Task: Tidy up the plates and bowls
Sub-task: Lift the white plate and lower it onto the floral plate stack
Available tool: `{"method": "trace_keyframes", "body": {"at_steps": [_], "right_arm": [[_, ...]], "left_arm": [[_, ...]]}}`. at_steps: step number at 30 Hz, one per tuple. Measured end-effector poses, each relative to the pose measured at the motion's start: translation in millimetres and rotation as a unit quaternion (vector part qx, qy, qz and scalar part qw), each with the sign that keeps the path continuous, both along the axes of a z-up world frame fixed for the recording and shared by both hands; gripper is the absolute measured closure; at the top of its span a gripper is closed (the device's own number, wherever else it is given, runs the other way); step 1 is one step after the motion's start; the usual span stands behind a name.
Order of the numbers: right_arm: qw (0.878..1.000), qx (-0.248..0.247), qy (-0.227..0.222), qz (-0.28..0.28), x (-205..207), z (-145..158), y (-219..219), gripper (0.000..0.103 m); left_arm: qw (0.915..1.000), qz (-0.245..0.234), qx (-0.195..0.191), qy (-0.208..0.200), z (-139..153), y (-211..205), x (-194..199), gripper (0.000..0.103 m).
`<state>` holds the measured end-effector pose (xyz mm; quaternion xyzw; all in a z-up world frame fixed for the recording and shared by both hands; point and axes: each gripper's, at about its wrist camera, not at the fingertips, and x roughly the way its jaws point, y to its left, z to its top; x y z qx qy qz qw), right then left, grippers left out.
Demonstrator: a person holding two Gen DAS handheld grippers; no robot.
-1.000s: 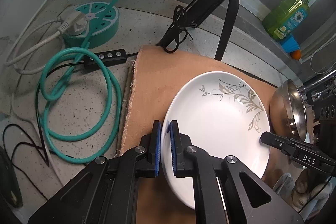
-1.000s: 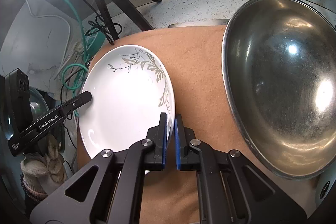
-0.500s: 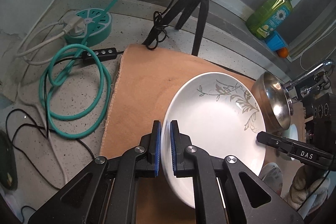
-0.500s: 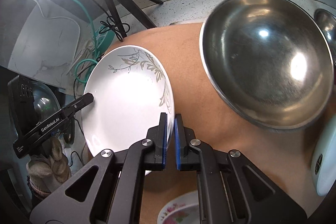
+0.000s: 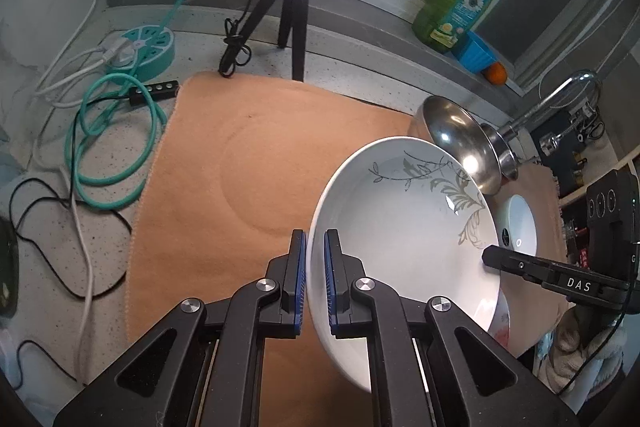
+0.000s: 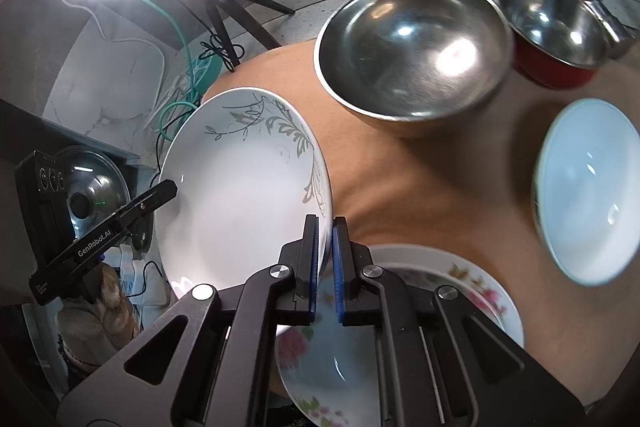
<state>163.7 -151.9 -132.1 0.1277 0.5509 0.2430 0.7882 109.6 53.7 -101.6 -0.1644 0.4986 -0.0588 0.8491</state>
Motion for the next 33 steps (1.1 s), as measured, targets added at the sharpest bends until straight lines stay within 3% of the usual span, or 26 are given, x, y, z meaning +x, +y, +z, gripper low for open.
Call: {"method": "trace_keyframes", "body": {"at_steps": [15,33], "right_arm": [[0.999,-0.020,0.007,-0.036,-56,0,-78,0.097],[0.997,-0.040,0.028,-0.052,-86,-19,-115,0.097]], "left_arm": [[0.9982,-0.053,-0.022,0.021,-8,-66,-39,0.096],[0.9949,-0.089,-0.022,0.042,-20,-104,-62,0.096]]}}
